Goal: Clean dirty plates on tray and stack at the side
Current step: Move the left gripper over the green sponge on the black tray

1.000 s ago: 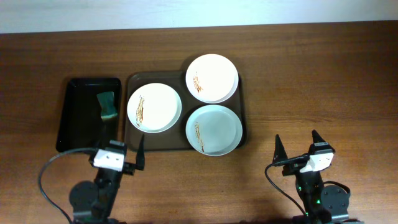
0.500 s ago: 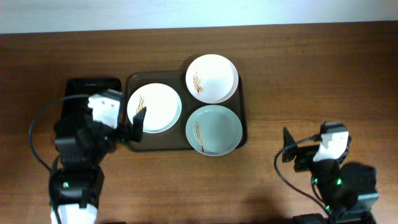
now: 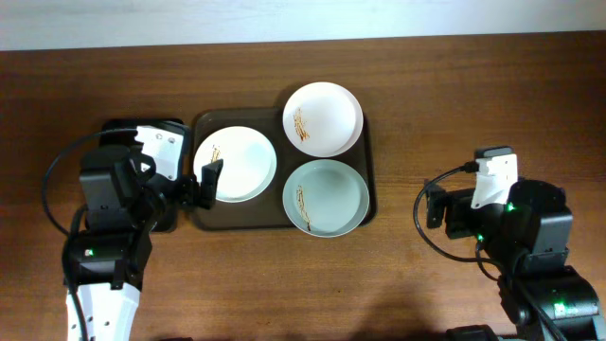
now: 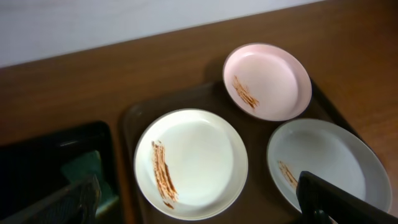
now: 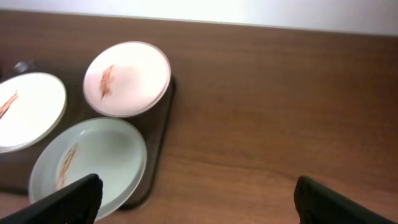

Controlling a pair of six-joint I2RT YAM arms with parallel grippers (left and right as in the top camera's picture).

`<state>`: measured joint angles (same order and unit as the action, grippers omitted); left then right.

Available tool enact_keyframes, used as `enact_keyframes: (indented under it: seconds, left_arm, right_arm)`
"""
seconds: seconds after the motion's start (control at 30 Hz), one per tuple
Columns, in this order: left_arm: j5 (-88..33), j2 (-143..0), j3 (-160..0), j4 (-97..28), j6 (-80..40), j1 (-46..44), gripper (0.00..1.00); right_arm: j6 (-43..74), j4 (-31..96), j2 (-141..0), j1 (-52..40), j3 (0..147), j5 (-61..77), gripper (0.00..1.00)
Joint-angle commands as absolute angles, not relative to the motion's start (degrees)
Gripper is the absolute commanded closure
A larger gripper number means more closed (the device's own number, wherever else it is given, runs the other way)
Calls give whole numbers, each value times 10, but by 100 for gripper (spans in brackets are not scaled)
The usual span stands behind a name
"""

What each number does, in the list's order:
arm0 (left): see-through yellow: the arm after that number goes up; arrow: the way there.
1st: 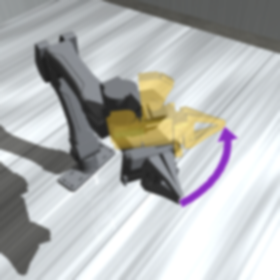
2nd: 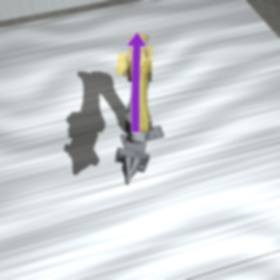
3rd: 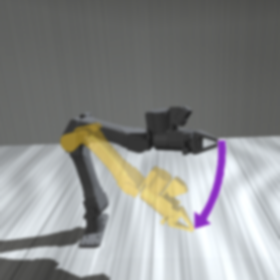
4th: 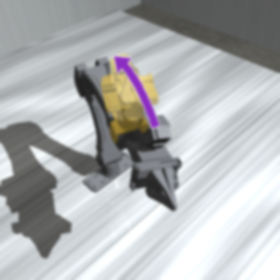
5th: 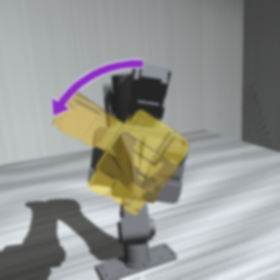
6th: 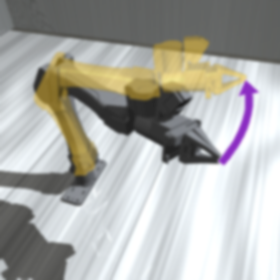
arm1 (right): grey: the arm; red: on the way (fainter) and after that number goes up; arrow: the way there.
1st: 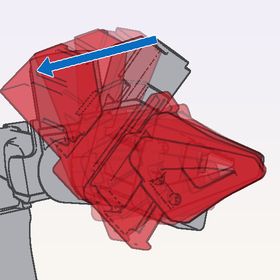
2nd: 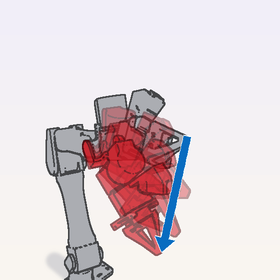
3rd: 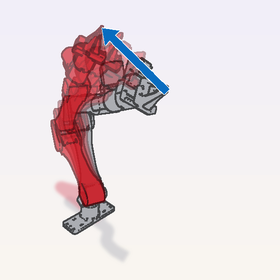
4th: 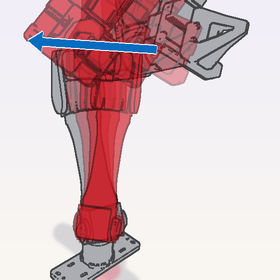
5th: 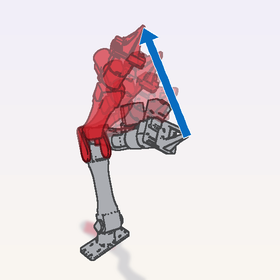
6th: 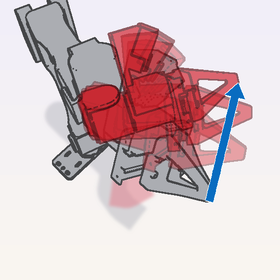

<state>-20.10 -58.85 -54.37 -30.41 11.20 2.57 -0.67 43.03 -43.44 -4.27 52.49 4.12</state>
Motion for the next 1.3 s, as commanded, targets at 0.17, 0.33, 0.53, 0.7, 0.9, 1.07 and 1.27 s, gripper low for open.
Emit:
enact_keyframes:
  seconds: [0.17, 0.33, 0.53, 0.7, 0.9, 1.07, 1.27]
  left_arm:
    - [-359, -591, -557, -340, 123, 28, 1]
    - [-393, -591, -557, -343, 123, 28, 1]
    - [-357, -591, -557, -315, 66, 28, 1]
    - [-277, -592, -557, -256, -40, 28, 1]
    - [-252, -625, -564, -259, -82, 28, 1]
    - [-222, -673, -628, -319, -83, 28, 1]
    - [-156, -716, -727, -443, -72, 28, 1]
  right_arm:
    - [-11, 433, -488, -41, 537, 228, 2]
    - [-11, 433, -521, -41, 537, 240, 2]
    - [39, 417, -550, -41, 537, 239, 1]
    - [66, 410, -553, -41, 537, 240, 0]
    - [145, 381, -553, -41, 537, 236, 5]
    - [166, 373, -553, -41, 537, 236, 0]
    - [166, 360, -553, -41, 537, 236, 2]
